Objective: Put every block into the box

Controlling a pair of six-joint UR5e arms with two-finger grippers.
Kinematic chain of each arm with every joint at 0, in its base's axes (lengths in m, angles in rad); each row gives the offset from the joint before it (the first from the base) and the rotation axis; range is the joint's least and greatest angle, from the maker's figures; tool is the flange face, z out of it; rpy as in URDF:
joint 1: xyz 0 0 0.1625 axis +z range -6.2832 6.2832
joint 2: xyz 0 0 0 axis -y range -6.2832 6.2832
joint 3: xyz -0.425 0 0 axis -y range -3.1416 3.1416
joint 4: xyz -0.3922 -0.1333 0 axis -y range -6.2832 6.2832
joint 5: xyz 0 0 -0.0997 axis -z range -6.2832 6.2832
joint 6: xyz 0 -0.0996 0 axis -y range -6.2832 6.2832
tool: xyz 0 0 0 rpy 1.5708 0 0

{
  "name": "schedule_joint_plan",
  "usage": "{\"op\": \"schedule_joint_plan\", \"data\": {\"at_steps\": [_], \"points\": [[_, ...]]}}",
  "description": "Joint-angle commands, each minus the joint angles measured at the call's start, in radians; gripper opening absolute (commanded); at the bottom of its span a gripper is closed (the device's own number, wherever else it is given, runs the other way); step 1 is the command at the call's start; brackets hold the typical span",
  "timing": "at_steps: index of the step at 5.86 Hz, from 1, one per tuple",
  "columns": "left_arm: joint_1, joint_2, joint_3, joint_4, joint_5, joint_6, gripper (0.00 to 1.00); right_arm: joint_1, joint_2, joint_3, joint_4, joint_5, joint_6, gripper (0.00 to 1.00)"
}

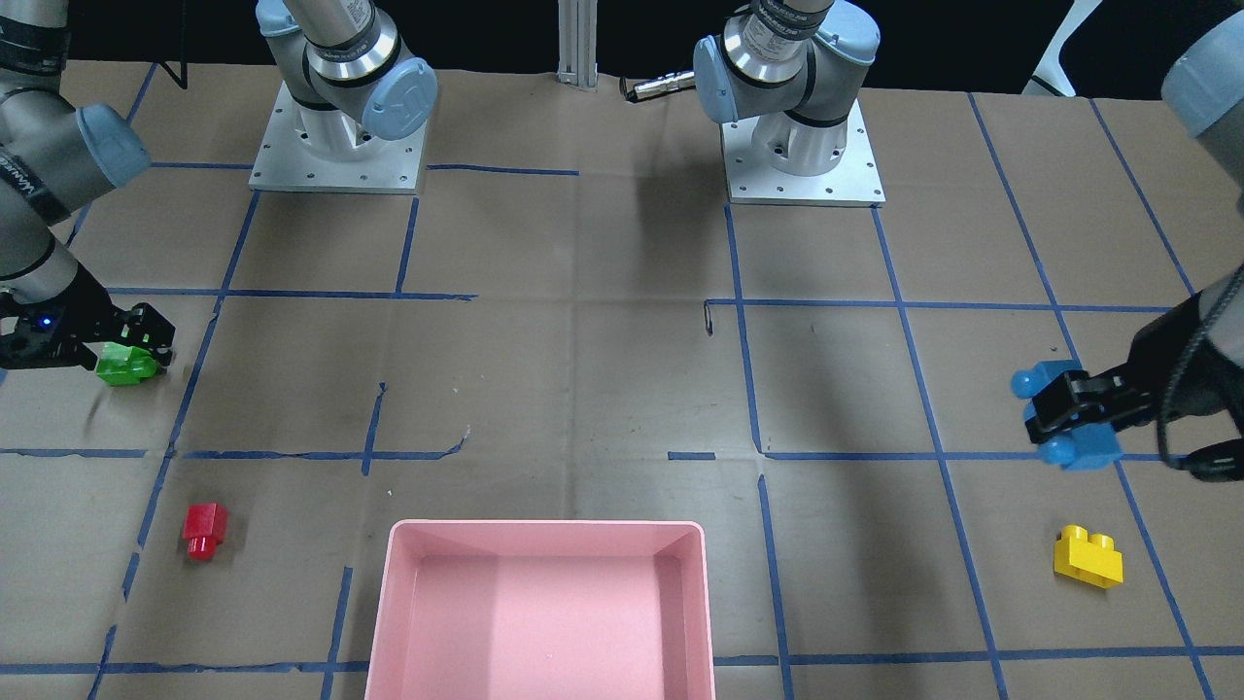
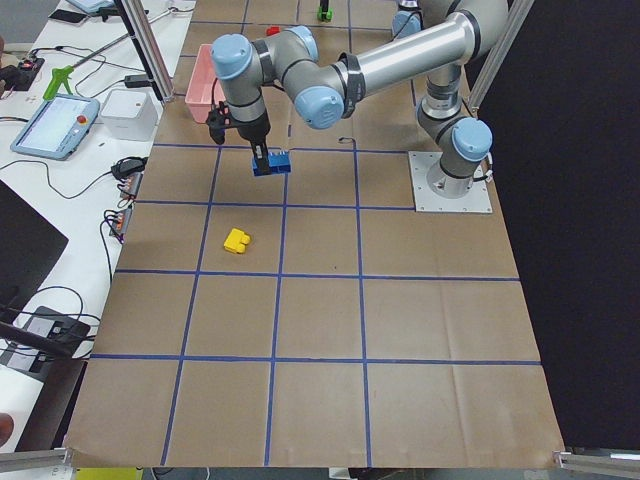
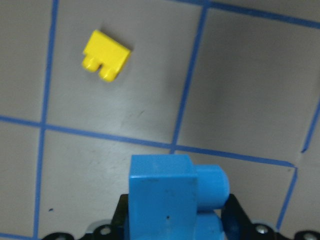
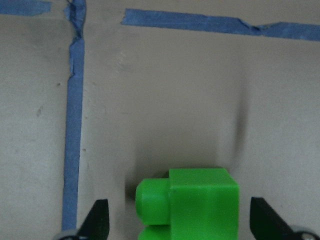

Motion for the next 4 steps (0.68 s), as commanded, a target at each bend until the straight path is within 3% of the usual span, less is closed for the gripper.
{"op": "schedule_joint_plan", "data": {"at_steps": [1,2,4], "points": [[-0.222,-0.157,0.207,-0.001,-0.043,-0.073,0.13,0.0,0.001,0.001,0.003,-0.005,-0.002,0.98],[-0.34,-0.245,0.319,0.001,-0.108,-0.227,0.14,0.0,0.001,0.0,0.003,-0.012,-0.002,0.96],[-0.454,-0.384,0.462,0.038,-0.117,-0.329,0.15,0.0,-0.005,0.0,0.017,-0.023,-0.002,0.67]]}}
